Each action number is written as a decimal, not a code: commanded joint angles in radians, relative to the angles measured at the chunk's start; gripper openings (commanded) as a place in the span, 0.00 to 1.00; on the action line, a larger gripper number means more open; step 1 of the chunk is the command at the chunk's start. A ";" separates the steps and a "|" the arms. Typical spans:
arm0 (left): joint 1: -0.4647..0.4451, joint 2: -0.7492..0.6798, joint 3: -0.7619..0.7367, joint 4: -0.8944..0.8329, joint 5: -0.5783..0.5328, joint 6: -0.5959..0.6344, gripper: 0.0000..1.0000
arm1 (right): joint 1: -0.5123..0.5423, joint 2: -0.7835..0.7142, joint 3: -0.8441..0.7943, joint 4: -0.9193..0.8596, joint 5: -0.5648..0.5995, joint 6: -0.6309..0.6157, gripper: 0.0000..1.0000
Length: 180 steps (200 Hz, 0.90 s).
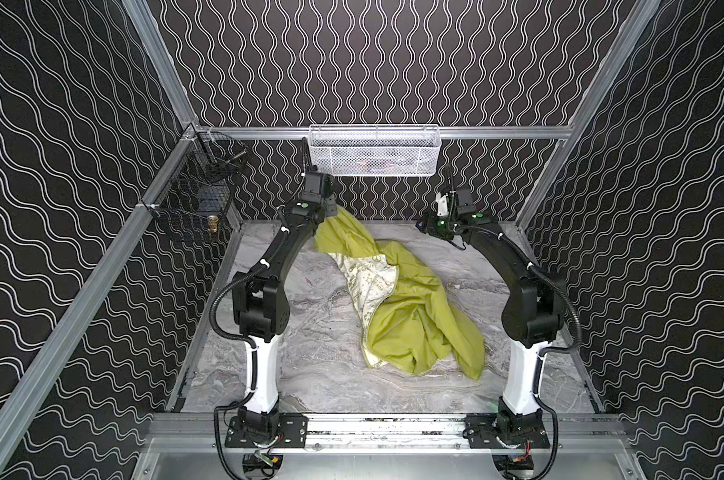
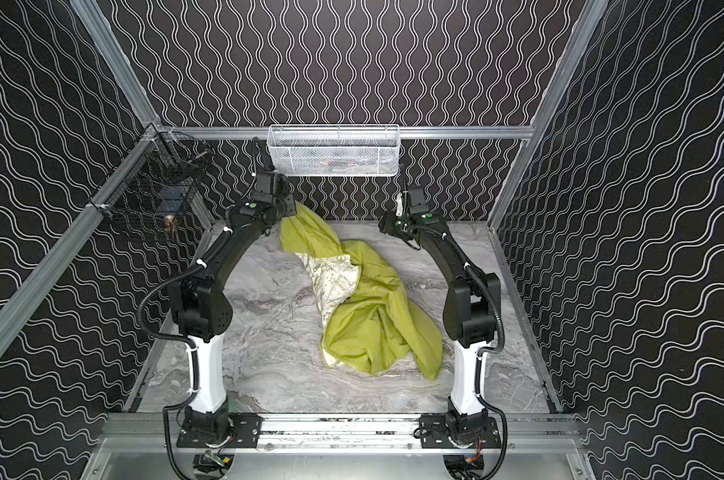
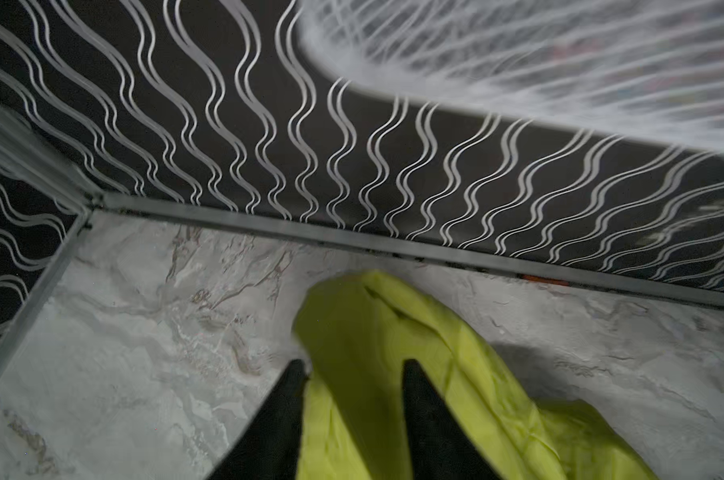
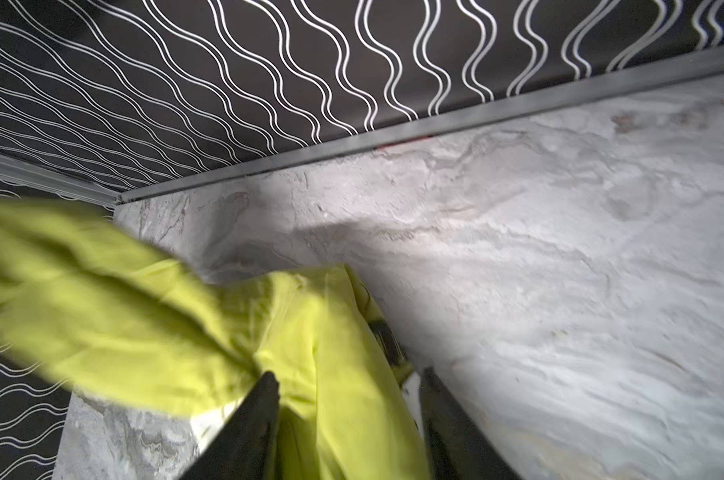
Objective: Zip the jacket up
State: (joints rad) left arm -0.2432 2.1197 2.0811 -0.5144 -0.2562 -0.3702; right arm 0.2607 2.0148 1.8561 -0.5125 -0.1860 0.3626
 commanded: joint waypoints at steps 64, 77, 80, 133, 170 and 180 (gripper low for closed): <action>0.029 -0.253 -0.339 0.088 0.253 -0.119 0.68 | 0.001 -0.354 -0.422 -0.012 -0.039 -0.057 0.67; 0.027 -0.299 -0.417 0.100 0.343 -0.137 0.68 | 0.008 -0.405 -0.511 -0.001 -0.054 -0.055 0.67; 0.026 -0.310 -0.438 0.104 0.364 -0.141 0.68 | 0.011 -0.418 -0.534 0.002 -0.055 -0.053 0.67; -0.114 -0.486 -0.747 0.163 0.575 -0.142 0.68 | 0.079 -0.580 -0.795 0.041 -0.049 -0.021 0.69; -0.278 -0.483 -0.807 0.148 0.501 -0.117 0.68 | 0.093 -0.600 -0.853 0.032 0.011 -0.006 0.69; -0.295 -0.464 -0.815 0.154 0.490 -0.116 0.68 | 0.093 -0.601 -0.886 0.033 0.022 -0.004 0.69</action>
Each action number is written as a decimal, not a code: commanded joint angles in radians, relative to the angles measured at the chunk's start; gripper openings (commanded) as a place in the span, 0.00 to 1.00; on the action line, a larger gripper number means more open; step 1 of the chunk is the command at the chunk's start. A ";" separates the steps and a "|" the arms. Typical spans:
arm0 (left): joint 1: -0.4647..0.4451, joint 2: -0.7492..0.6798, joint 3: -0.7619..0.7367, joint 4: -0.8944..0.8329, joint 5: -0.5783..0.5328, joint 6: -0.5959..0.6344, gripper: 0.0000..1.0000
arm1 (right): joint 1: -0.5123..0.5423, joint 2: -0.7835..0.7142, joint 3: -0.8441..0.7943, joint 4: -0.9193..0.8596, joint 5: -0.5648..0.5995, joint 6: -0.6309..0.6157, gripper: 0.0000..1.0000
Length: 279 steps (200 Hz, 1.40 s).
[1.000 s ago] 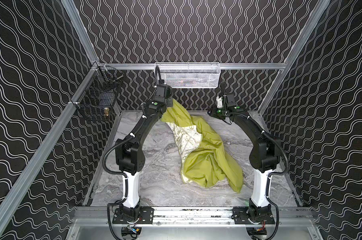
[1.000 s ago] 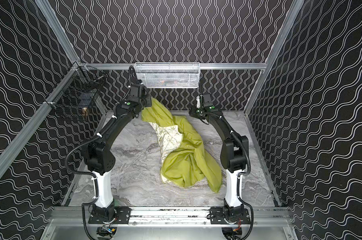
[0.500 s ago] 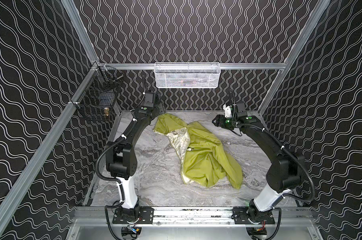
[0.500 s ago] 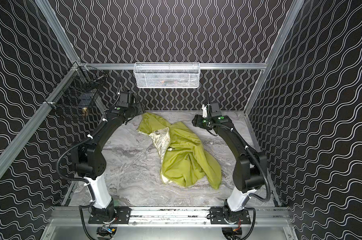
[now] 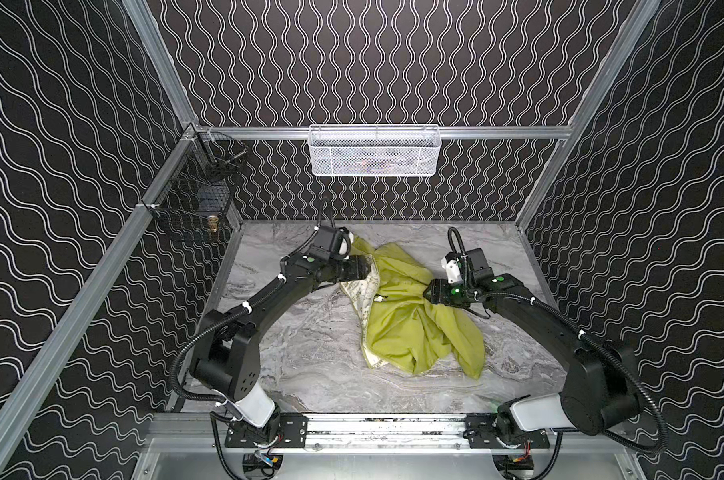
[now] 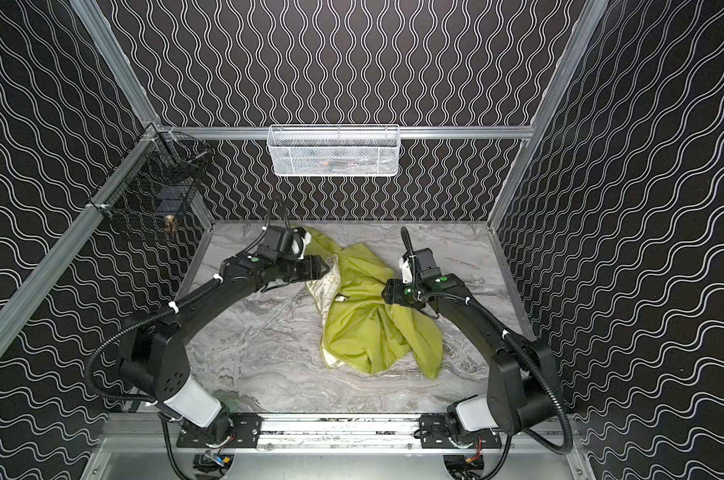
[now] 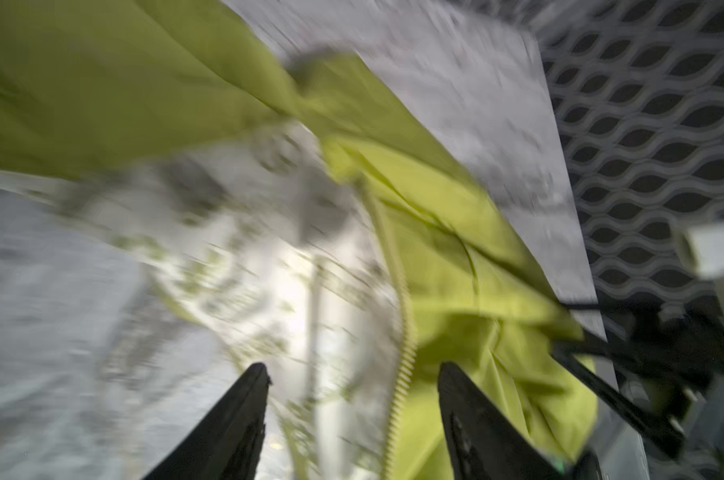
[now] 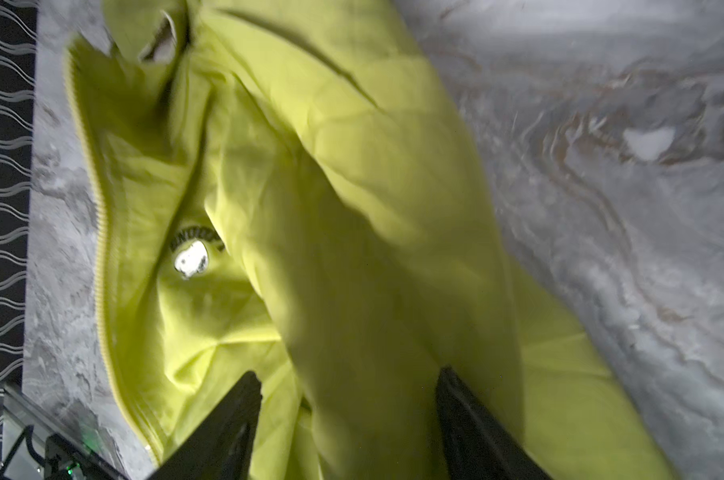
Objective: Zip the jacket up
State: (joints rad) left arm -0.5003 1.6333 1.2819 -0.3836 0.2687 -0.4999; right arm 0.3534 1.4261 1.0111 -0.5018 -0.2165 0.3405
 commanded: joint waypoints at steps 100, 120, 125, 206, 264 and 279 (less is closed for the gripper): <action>-0.075 0.242 0.171 -0.023 -0.107 0.063 0.20 | -0.032 0.058 0.051 0.017 0.132 0.023 0.05; -0.066 0.237 0.221 -0.024 -0.080 0.071 0.05 | -0.081 0.076 0.116 0.003 0.127 0.017 0.00; -0.062 0.233 0.228 -0.010 -0.061 0.074 0.03 | -0.094 0.082 0.133 0.003 0.124 0.013 0.00; 0.053 0.234 0.355 0.324 0.332 -0.061 0.00 | -0.271 0.372 0.567 -0.092 0.139 -0.025 0.00; 0.174 0.389 0.450 0.540 0.365 -0.294 0.00 | -0.327 0.510 0.737 -0.162 0.096 -0.012 0.53; 0.207 0.428 0.466 0.584 0.367 -0.347 0.00 | -0.323 0.402 0.641 -0.093 0.083 0.000 0.61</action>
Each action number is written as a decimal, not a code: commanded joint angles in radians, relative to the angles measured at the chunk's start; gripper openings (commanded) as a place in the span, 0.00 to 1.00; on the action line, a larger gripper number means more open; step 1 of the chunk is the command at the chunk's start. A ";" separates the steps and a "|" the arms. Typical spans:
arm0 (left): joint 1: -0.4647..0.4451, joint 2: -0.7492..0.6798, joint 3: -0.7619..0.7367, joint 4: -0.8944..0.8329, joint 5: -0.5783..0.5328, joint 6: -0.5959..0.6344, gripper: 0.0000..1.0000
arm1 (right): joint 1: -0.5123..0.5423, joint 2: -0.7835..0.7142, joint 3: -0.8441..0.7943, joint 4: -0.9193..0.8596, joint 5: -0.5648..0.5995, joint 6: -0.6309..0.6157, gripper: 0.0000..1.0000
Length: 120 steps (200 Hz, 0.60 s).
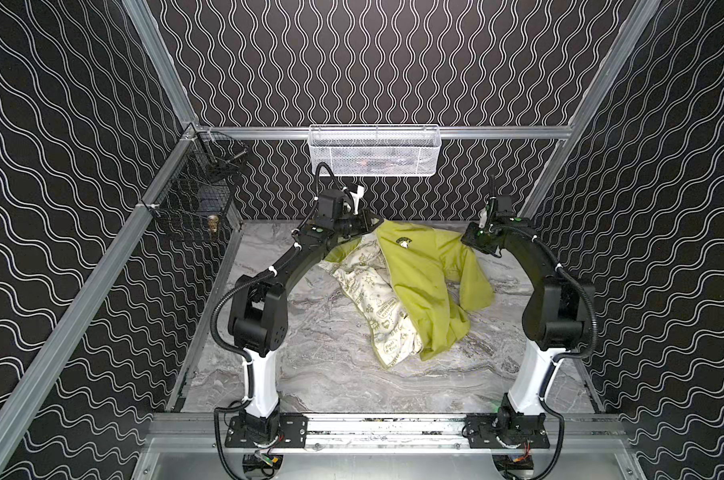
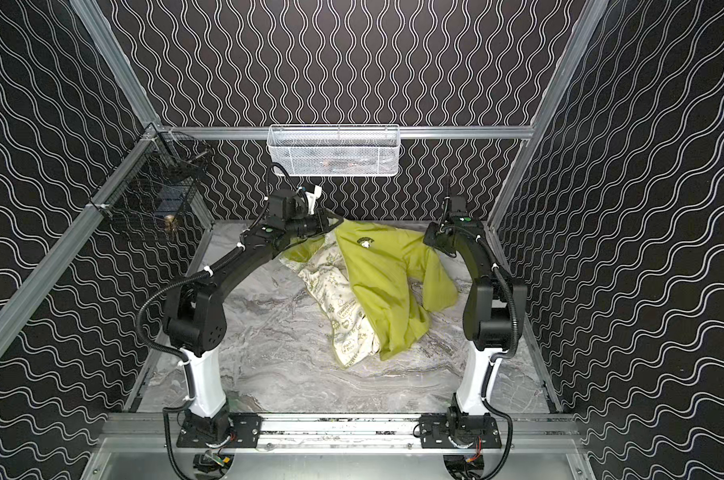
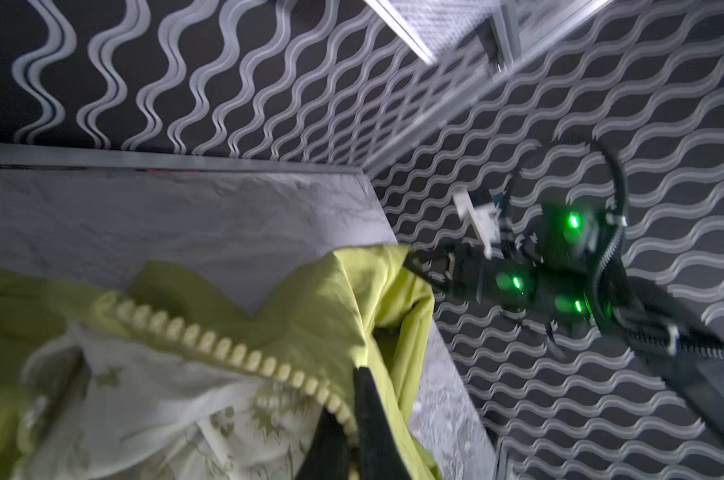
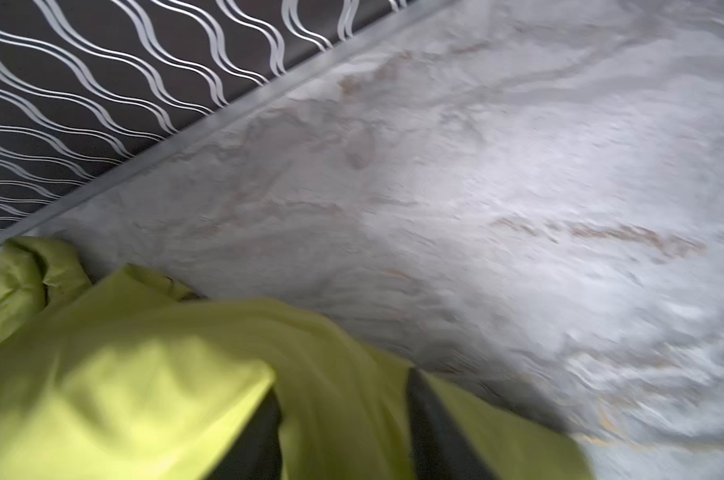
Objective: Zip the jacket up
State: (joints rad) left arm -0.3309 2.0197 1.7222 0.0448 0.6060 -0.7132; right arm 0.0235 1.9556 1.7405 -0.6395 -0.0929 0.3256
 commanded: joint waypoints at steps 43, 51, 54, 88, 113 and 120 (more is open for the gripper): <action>0.085 0.147 0.110 0.142 0.037 -0.158 0.00 | 0.080 -0.389 -0.337 0.088 -0.117 0.015 0.64; 0.088 0.159 0.116 0.134 0.038 -0.152 0.00 | 0.120 -0.429 -0.381 0.078 -0.111 0.009 0.63; 0.090 0.162 0.117 0.132 0.038 -0.149 0.00 | 0.137 -0.444 -0.400 0.077 -0.109 0.007 0.63; 0.102 0.188 0.111 0.107 0.031 -0.121 0.00 | 0.332 -0.550 -0.564 0.049 -0.030 0.005 0.64; 0.108 0.206 0.114 0.102 0.032 -0.117 0.00 | 0.397 -0.551 -0.645 0.056 0.008 0.040 0.67; 0.110 0.208 0.114 0.102 0.032 -0.115 0.00 | 0.407 -0.544 -0.661 0.066 -0.001 0.045 0.67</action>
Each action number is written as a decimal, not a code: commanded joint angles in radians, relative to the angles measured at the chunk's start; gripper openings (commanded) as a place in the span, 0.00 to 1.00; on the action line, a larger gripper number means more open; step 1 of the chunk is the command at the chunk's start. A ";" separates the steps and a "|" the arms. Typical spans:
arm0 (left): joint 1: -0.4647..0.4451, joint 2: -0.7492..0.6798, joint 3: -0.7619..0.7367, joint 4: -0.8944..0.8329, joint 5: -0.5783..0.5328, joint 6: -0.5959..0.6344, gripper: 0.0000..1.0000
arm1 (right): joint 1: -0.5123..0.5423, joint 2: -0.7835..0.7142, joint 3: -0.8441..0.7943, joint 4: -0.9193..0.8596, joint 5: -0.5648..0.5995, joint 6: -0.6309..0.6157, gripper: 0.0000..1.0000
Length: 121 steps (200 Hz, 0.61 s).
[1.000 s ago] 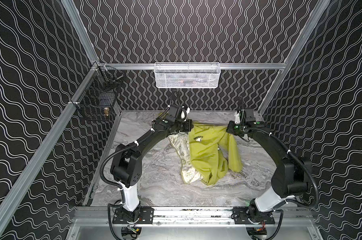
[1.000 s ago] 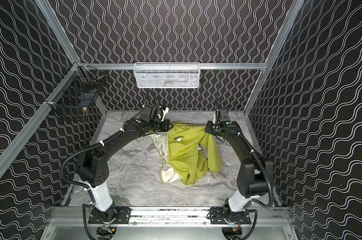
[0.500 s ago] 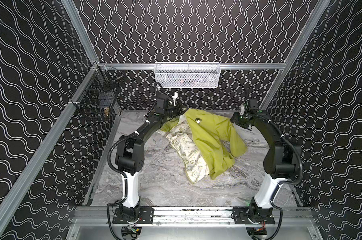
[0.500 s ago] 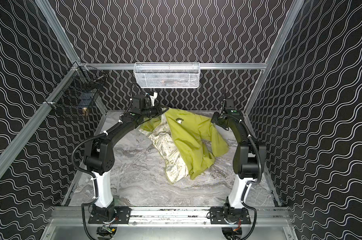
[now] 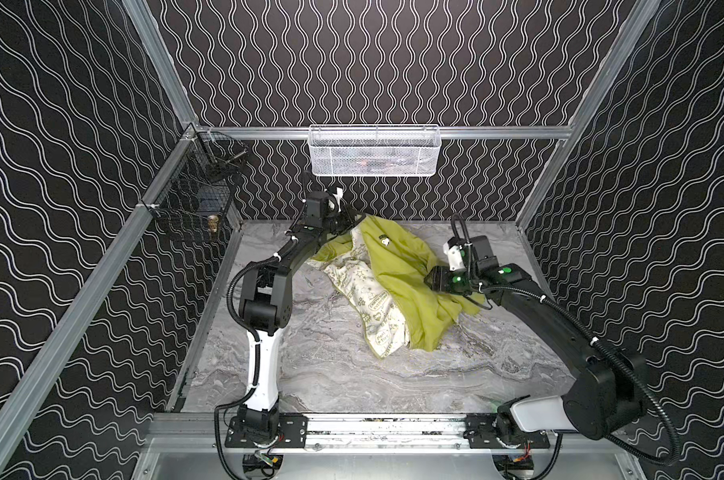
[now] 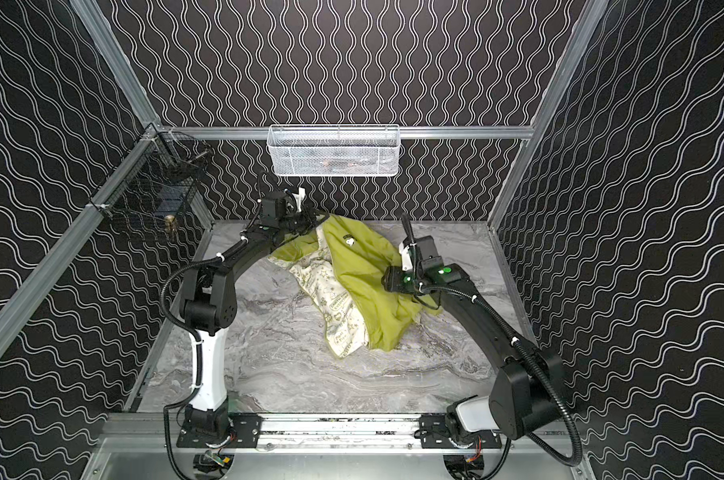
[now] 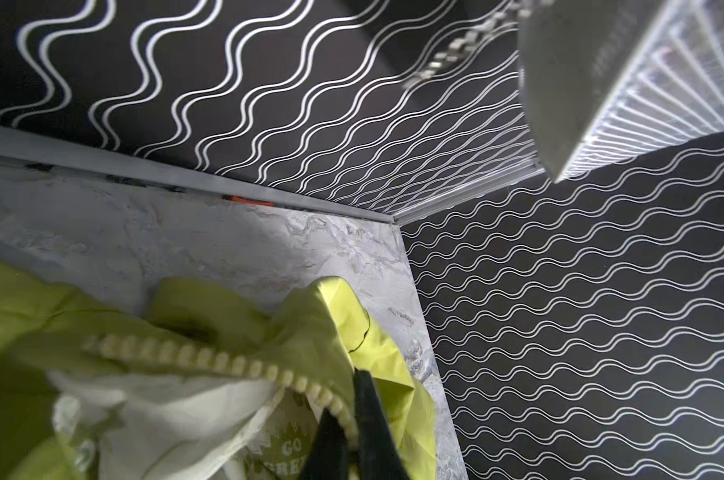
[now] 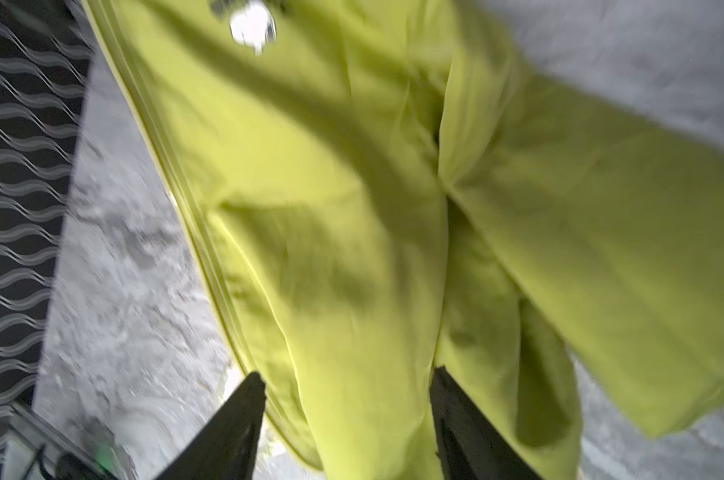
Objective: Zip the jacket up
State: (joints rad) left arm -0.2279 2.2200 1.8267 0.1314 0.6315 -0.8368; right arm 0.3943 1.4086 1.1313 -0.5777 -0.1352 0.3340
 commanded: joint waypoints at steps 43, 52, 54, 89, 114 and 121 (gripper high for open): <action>0.014 0.014 0.002 -0.001 0.004 0.021 0.00 | 0.158 0.083 -0.054 0.008 0.099 0.057 0.66; 0.015 0.017 0.000 -0.003 0.004 0.022 0.00 | 0.169 0.096 -0.051 0.014 0.106 0.057 0.64; 0.015 0.017 0.001 -0.003 0.003 0.023 0.00 | 0.171 0.099 -0.052 0.013 0.109 0.057 0.63; 0.021 0.021 -0.004 -0.009 -0.003 0.031 0.00 | 0.172 0.127 -0.025 -0.045 0.227 0.087 0.22; 0.027 0.030 -0.003 -0.014 -0.013 0.031 0.00 | 0.166 0.073 -0.002 -0.090 0.288 0.083 0.00; 0.028 0.033 -0.002 -0.008 -0.014 0.026 0.00 | 0.162 0.057 0.009 -0.106 0.294 0.074 0.00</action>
State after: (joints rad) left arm -0.2066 2.2410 1.8244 0.1036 0.6300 -0.8268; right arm 0.5632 1.5135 1.1069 -0.6193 0.0731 0.4095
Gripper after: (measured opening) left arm 0.063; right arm 0.050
